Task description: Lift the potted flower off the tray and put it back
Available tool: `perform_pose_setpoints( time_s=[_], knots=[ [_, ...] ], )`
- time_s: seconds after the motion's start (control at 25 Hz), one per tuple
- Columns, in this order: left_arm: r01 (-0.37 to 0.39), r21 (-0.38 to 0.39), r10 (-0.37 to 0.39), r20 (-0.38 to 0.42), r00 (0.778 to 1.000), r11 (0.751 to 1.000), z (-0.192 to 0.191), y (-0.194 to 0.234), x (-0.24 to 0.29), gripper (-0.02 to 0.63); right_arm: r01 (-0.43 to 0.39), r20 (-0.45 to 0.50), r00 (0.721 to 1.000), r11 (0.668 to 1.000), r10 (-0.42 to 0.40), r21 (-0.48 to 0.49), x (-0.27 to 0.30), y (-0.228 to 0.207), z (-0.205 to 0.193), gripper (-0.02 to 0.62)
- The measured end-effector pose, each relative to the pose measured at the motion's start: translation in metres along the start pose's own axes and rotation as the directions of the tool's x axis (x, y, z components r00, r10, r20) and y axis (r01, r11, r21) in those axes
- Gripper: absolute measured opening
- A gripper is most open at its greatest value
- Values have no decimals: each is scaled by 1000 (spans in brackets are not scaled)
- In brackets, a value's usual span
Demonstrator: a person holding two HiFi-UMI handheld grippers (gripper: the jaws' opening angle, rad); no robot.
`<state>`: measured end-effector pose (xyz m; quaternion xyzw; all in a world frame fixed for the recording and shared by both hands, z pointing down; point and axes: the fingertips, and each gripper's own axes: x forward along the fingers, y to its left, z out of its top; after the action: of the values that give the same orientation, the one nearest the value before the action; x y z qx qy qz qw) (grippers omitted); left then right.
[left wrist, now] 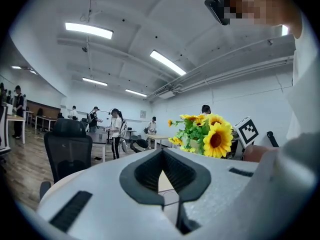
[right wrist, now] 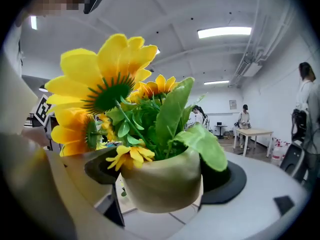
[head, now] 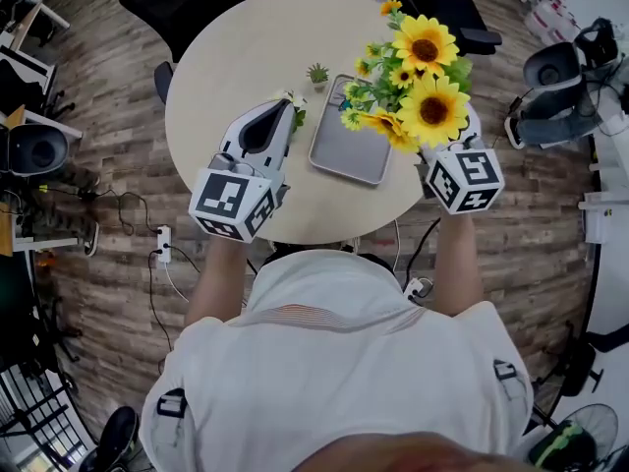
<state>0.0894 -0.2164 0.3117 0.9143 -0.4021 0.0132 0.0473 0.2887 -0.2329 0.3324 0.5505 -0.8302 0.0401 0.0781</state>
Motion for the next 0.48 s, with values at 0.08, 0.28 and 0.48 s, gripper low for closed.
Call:
perform_pose_setpoints(
  time_s=[0.08, 0.28, 0.48],
  knots=[
    [1, -5, -1, -6, 1000, 1000, -1, 0, -1, 3, -1, -12, 1000, 1000, 1, 0, 0, 2, -6, 482],
    [-2, -16, 1, -28, 1000, 1000, -9, -1, -10, 3, -25, -53, 998, 1000, 25, -4, 10, 13, -31, 482],
    [-34, -48, 31, -69, 997, 998, -31, 3, -25, 3, -81, -120, 989, 996, 83, 26, 33, 28, -81, 482]
  ],
)
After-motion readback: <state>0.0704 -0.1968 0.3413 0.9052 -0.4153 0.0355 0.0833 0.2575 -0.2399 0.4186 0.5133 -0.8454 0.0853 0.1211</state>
